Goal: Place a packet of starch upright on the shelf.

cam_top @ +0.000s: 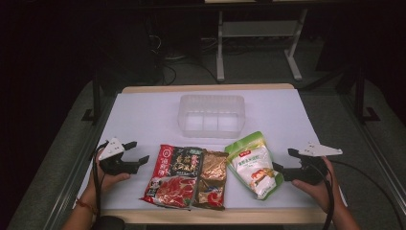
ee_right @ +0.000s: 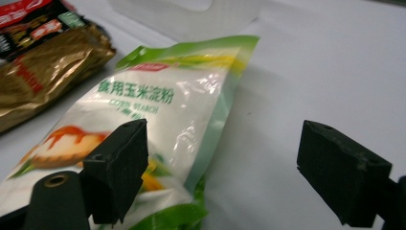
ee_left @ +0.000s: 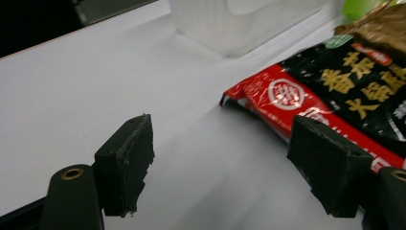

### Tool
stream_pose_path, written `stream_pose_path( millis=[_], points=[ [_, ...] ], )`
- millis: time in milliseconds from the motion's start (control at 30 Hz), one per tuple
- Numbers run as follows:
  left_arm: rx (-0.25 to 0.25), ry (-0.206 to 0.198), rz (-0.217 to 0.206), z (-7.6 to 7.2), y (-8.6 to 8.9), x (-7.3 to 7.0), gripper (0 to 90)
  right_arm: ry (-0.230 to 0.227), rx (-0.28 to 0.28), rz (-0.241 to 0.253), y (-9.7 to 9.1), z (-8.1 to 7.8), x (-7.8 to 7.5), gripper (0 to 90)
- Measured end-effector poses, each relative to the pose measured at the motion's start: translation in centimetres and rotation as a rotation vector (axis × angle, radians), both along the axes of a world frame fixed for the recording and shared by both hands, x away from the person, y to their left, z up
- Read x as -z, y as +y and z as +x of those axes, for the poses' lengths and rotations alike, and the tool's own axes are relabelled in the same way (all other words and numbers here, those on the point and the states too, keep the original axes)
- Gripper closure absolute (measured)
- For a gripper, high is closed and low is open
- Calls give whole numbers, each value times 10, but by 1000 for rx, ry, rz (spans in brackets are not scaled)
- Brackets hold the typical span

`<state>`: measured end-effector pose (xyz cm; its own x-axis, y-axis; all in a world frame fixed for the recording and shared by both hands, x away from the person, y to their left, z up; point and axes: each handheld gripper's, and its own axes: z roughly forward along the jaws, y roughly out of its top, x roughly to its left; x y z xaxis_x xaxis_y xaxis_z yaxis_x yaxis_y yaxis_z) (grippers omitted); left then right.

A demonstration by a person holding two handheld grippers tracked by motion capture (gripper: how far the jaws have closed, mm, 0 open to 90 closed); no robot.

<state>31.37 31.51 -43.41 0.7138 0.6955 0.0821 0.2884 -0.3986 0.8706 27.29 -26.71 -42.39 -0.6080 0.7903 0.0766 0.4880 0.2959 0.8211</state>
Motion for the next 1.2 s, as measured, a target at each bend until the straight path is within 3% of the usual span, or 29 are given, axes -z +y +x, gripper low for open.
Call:
stream_pose_path(
  millis=[133, 333, 467, 633, 767, 933, 1033, 1200],
  points=[
    [8, 15, 16, -4, 0, 0, 239, 33, -38, 11, -1, 2, -2, 160],
    [23, 10, -8, -11, 2, -1, 238, 86, -93, 26, 1, 11, -4, 155],
    [35, 16, -7, -14, 0, -1, 238, 107, -118, 12, 7, 15, -5, 156],
    [40, 32, 3, -19, 0, 1, 233, 120, -154, -50, 22, 23, -6, 157],
    [38, 48, 16, -19, -1, 4, 219, 146, -164, -33, 23, 30, -7, 155],
    [35, 43, 14, -19, -4, 5, 220, 236, -230, 6, 25, 45, -5, 154],
    [36, 42, 17, -18, -6, 5, 220, 289, -255, -44, 38, 50, -2, 134],
    [37, 40, 21, -18, -7, 5, 220, 365, -272, -81, 52, 66, 4, 140]
  ],
)
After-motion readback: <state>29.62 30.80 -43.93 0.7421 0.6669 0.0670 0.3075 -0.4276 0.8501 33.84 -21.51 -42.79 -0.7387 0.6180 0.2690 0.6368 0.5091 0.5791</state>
